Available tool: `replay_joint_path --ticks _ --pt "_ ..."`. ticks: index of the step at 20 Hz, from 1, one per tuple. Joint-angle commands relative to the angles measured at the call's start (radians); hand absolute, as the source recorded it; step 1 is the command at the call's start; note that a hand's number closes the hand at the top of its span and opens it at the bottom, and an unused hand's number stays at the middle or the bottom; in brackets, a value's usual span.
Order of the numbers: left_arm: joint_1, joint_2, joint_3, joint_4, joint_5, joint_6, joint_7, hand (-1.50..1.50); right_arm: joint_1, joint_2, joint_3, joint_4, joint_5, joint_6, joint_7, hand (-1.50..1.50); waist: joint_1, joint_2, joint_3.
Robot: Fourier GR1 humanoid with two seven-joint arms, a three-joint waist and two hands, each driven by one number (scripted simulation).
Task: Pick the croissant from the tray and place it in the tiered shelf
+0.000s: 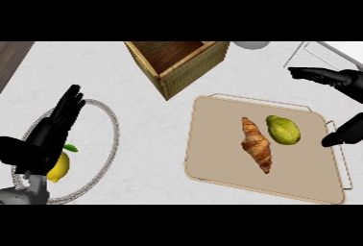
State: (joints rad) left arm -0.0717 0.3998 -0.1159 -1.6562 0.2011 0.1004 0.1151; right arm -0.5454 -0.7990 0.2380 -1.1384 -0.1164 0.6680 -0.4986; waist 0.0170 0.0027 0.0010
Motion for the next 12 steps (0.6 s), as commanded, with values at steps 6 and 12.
replay_joint_path --ticks 6,12 --pt "0.039 -0.021 0.022 0.030 -0.027 -0.026 -0.032 0.00 0.027 0.012 0.067 -0.190 0.077 0.065 0.082 -1.50 -0.017 -0.005 -0.002" --pt "0.034 -0.056 0.019 -0.007 -0.055 -0.018 -0.015 0.00 0.000 0.067 0.114 -0.177 0.311 -0.052 0.066 -1.50 -0.008 -0.002 -0.001"
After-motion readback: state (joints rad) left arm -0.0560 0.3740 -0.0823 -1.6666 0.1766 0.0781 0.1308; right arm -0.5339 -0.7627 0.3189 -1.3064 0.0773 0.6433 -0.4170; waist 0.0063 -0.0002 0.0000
